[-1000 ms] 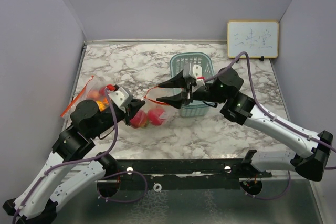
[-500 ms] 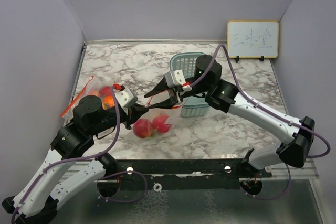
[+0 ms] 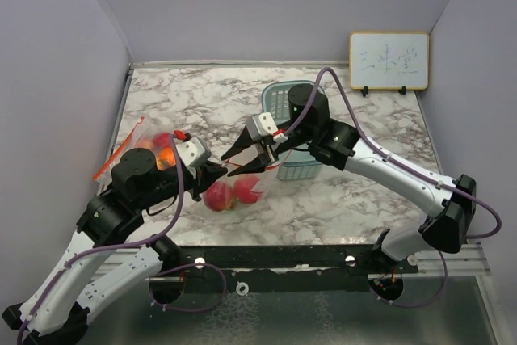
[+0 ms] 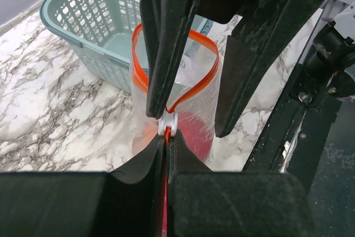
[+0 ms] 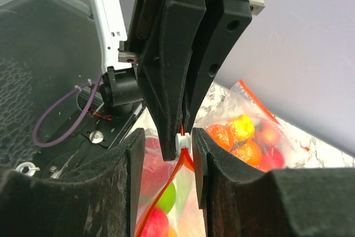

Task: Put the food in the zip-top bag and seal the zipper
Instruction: Zip the zipper food storage bag at the center of the board.

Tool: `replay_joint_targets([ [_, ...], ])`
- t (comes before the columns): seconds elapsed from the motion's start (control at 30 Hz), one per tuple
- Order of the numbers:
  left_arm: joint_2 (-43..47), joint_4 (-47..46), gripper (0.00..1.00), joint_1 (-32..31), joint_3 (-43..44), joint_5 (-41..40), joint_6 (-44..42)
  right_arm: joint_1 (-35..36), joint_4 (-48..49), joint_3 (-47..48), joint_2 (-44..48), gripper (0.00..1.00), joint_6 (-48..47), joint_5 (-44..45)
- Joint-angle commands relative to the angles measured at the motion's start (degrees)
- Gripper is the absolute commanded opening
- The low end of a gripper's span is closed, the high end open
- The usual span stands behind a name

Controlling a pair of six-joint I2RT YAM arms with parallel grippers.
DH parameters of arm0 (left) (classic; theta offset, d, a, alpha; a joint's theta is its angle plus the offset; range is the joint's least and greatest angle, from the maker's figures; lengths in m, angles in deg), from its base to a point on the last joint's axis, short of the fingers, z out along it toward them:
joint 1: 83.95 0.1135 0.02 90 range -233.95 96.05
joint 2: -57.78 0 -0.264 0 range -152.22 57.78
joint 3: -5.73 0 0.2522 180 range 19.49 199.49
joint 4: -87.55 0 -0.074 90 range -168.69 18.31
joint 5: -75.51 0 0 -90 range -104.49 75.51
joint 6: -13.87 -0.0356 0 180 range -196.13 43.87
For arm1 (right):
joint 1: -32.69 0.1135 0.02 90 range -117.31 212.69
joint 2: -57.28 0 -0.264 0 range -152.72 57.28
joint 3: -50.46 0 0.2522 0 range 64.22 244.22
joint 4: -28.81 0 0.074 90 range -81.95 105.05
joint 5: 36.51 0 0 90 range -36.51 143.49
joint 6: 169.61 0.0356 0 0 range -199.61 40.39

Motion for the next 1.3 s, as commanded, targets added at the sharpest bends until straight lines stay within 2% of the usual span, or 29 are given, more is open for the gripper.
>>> replay_joint_targets([
  [0.0,0.2,-2.3,0.00,0.2,1.7,1.2,-0.1,0.0,-0.5,1.7,-1.7,0.40,0.5,0.3],
  [0.17,0.3,-2.7,0.00,0.1,1.2,1.4,-0.1,0.0,-0.2,2.3,-2.6,0.38,0.9,0.2],
  [0.27,0.3,-2.7,0.00,0.1,1.1,1.3,-0.1,0.0,-0.1,2.0,-2.5,0.28,0.9,0.8],
  [0.5,0.5,-3.1,0.00,0.1,0.9,1.2,-0.2,0.0,-1.2,2.2,-2.4,0.16,0.6,0.6],
  [0.6,0.9,-3.1,0.00,0.1,1.0,0.9,-0.2,0.0,-2.6,2.5,-2.7,0.04,0.3,2.6],
  [0.63,1.0,-2.9,0.00,0.1,1.1,0.5,-0.2,0.0,-3.1,2.5,-2.6,0.02,0.3,3.6],
  [0.9,4.9,-0.9,0.00,0.1,4.5,-4.6,-0.1,-1.1,-4.6,0.4,-1.3,0.02,0.3,14.6],
  [1.27,9.5,1.9,0.00,0.1,8.1,-10.7,-0.4,-5.9,-4.8,-2.5,-0.4,0.02,1.1,14.8],
])
